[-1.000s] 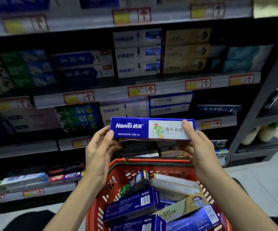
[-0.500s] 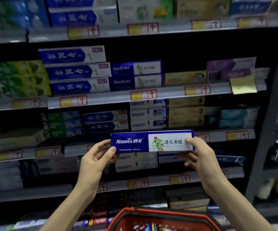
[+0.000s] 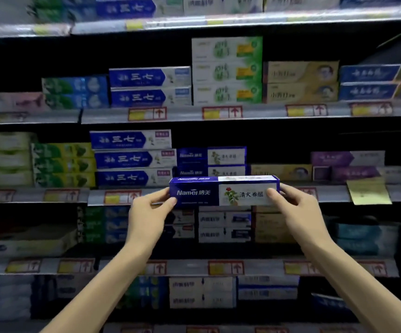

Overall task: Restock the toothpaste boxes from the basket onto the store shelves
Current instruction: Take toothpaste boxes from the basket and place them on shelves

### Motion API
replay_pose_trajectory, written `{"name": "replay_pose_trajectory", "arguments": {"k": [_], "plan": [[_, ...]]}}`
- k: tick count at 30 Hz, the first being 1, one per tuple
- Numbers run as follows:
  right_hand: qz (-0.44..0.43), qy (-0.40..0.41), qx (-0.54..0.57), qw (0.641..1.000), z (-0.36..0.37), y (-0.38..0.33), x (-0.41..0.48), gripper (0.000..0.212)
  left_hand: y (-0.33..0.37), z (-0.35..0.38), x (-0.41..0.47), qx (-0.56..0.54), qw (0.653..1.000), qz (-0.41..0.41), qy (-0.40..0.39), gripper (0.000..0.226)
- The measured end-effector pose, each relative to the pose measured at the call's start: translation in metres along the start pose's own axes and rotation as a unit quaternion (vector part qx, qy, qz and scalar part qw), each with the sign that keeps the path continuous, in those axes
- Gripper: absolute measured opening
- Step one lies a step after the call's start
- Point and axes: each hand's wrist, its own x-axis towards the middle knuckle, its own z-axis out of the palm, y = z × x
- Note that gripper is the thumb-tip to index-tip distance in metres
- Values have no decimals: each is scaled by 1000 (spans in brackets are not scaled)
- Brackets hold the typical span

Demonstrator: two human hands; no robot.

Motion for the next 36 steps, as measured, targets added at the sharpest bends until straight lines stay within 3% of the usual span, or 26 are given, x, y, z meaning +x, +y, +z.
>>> {"name": "replay_pose_trajectory", "arguments": {"k": [7,13,18,24,31,36], "plan": [[-38,21,-53,998,20,6,64,32,7,26,64,86,993,0,81,25],[-9,25,-157,987,38,21,107,20,-1,40,101,174,979,-34,102,21],[28,48,-266,963,47,33,124,24,-11,51,111,288,949,-53,119,16],[16,46,-358,932,52,34,123,28,-22,53,115,385,911,-19,150,16],[26,36,-349,936,49,33,120,31,-14,49,106,367,916,13,162,11],[-9,82,-314,946,30,13,101,45,2,37,85,306,942,29,135,12]]}}
